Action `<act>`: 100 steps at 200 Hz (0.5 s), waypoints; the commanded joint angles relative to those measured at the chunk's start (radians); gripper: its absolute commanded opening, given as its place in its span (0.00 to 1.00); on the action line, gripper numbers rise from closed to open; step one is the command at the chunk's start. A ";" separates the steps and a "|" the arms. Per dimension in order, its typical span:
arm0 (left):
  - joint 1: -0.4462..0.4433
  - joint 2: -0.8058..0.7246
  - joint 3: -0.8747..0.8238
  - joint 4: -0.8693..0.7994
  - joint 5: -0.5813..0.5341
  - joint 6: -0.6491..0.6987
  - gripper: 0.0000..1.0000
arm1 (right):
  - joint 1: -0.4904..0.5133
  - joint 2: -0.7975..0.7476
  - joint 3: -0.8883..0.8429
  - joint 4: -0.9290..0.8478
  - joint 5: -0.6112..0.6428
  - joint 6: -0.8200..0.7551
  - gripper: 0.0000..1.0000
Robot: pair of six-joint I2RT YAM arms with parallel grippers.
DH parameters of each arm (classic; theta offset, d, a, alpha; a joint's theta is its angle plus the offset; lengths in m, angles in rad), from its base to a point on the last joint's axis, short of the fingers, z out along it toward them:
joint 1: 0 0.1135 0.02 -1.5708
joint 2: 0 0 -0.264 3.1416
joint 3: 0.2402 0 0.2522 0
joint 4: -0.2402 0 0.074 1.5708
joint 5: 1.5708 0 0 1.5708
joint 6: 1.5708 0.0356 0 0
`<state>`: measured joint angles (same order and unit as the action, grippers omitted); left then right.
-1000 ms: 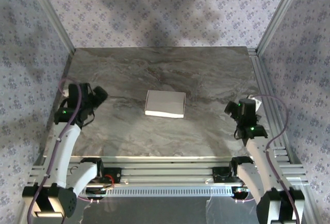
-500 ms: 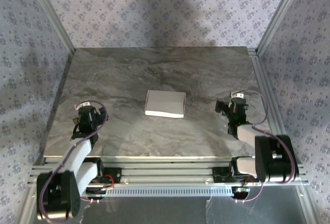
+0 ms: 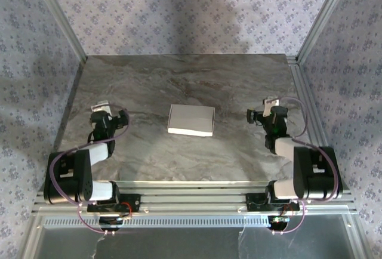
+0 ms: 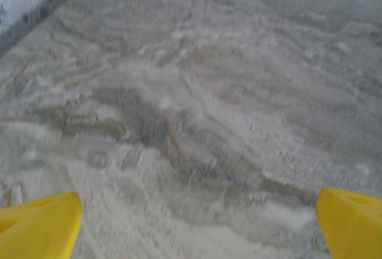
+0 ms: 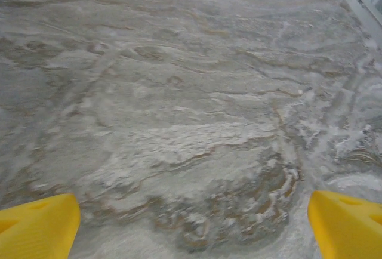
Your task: Fold the paper box
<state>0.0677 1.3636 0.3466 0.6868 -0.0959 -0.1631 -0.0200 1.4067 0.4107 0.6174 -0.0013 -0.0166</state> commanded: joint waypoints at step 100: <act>-0.022 0.165 0.036 0.179 0.031 0.087 1.00 | -0.011 0.112 -0.013 0.177 0.024 -0.016 1.00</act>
<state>0.0475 1.5406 0.3649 0.8349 -0.0746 -0.0937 -0.0368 1.5154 0.3904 0.7643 0.0074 -0.0196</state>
